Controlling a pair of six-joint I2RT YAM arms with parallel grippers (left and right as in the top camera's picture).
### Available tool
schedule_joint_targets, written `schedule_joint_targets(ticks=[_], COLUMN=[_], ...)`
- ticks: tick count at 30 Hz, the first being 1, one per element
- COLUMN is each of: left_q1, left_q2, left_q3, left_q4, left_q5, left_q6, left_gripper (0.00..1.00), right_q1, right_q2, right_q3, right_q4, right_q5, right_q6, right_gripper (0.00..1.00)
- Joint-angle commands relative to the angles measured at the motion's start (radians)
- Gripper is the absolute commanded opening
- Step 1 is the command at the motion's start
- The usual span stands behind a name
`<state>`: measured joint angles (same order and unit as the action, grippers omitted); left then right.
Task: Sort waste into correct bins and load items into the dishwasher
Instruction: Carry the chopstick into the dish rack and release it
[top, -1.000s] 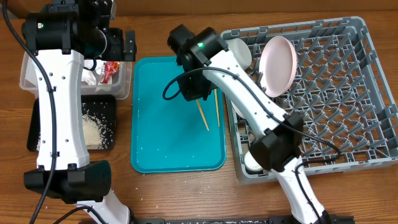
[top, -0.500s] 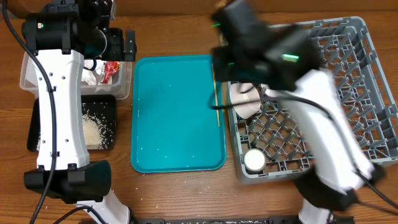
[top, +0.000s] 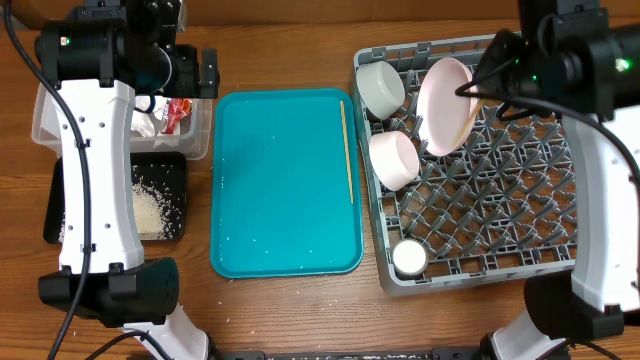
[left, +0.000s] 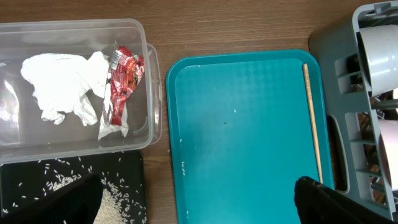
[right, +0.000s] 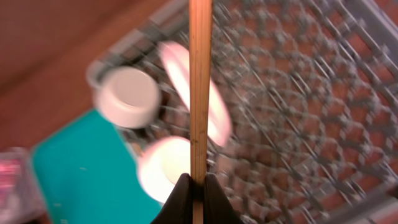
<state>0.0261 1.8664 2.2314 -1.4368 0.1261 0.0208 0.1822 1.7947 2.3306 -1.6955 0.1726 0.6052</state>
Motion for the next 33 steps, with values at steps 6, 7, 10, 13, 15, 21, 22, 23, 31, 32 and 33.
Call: schedule_joint_targets(ticks=[6, 7, 10, 13, 15, 21, 22, 23, 31, 32, 33], left_q1=[-0.007, -0.007, -0.007, -0.007, -0.007, -0.007, -0.007, -0.007, -0.007, -0.007, -0.007], left_q2=[-0.006, -0.006, -0.006, -0.006, -0.006, -0.006, -0.006, -0.006, -0.006, -0.006, -0.006], left_q3=[0.01, 0.01, 0.01, 0.01, 0.01, 0.01, 0.01, 0.01, 0.01, 0.01, 0.01], left_q4=[0.001, 0.001, 0.001, 0.001, 0.001, 0.001, 0.001, 0.001, 0.001, 0.001, 0.001], left_q5=[-0.003, -0.003, -0.003, -0.003, -0.003, -0.003, -0.003, -0.003, -0.003, -0.003, -0.003], left_q6=[-0.002, -0.002, -0.002, -0.002, -0.002, -0.002, -0.002, -0.002, -0.002, -0.002, -0.002], left_gripper=[1.0, 1.0, 1.0, 1.0, 1.0, 1.0, 1.0, 1.0, 1.0, 1.0, 1.0], right_q1=[-0.008, -0.008, -0.008, -0.006, 0.005, 0.043, 0.043, 0.043, 0.043, 0.043, 0.043], right_q2=[0.0, 0.0, 0.0, 0.0, 0.0, 0.001, 0.001, 0.001, 0.001, 0.001, 0.001], right_q3=[-0.254, -0.274, -0.349, -0.436, -0.485, -0.623, -0.639, -0.65, -0.674, -0.674, -0.674], right_q4=[0.002, 0.002, 0.002, 0.021, 0.048, 0.183, 0.192, 0.197, 0.192, 0.192, 0.192], right_q5=[-0.009, -0.014, -0.016, -0.018, -0.023, -0.043, -0.046, -0.047, -0.047, -0.047, -0.05], right_q6=[0.019, 0.027, 0.102, 0.163, 0.183, 0.214, 0.215, 0.215, 0.213, 0.212, 0.206], right_gripper=[0.04, 0.04, 0.04, 0.04, 0.04, 0.04, 0.04, 0.04, 0.33, 0.33, 0.33])
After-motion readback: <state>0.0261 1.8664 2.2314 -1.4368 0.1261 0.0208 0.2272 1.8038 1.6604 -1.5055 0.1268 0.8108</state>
